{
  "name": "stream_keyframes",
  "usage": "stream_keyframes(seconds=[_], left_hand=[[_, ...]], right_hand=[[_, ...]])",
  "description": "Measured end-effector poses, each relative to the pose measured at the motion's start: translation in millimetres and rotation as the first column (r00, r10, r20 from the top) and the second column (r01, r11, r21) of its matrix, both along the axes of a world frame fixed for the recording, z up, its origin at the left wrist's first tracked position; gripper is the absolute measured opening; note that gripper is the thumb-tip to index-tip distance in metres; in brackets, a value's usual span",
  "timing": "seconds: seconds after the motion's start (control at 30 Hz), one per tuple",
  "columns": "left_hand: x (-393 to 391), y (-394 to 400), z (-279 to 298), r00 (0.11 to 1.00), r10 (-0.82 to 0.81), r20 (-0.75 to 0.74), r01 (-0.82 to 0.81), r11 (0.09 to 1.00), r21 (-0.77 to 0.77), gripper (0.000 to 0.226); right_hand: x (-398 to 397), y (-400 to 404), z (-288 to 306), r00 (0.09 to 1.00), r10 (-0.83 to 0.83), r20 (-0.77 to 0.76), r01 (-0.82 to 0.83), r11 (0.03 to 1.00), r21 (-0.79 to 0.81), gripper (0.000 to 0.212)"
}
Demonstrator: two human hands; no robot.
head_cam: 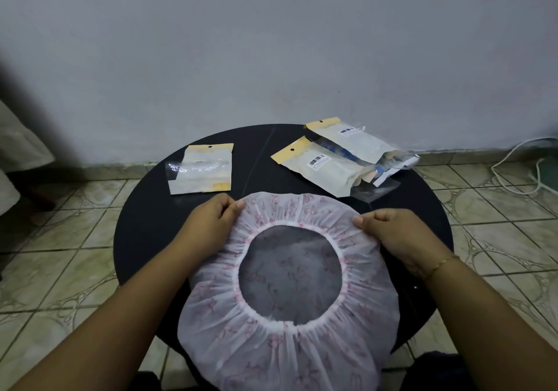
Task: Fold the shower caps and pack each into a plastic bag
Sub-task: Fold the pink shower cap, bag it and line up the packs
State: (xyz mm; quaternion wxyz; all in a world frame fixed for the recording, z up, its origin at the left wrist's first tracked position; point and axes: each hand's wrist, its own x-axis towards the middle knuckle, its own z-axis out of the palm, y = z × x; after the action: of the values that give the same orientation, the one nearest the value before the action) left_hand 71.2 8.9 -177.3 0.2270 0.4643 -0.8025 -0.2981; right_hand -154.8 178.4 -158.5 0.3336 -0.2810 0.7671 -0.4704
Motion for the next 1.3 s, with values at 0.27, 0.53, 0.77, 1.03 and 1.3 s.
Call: stream_keyframes(seconds=[0.27,0.53,0.77,1.03,1.3], left_hand=[[19.5,4.5,-4.9,0.991,0.127,-0.032,-0.127,0.992,-0.003,0.019],[29.8,12.4,5.9,0.996,-0.009,-0.086,0.022,0.989,0.146,0.026],[19.0,7.8,17.1,0.983,0.109,-0.151,-0.082,0.981,0.174,0.049],[3.0,12.4,17.4,0.976,-0.096,-0.197,0.168,0.906,0.389,0.033],[3.4,4.7,11.4,0.965,0.000,-0.262,0.108,0.911,0.397,0.029]], right_hand=[[-0.9,15.7,4.5,0.989,0.150,-0.007,-0.147,0.979,0.144,0.027],[13.1,8.7,-2.9,0.996,0.019,0.082,-0.010,0.994,-0.106,0.024],[15.4,1.0,0.8,0.966,0.185,0.178,-0.163,0.978,-0.134,0.022],[17.0,-4.2,-2.9,0.970,0.172,0.174,-0.139,0.973,-0.185,0.029],[9.1,-5.5,-4.4,0.989,0.008,0.144,0.015,0.988,-0.153,0.024]])
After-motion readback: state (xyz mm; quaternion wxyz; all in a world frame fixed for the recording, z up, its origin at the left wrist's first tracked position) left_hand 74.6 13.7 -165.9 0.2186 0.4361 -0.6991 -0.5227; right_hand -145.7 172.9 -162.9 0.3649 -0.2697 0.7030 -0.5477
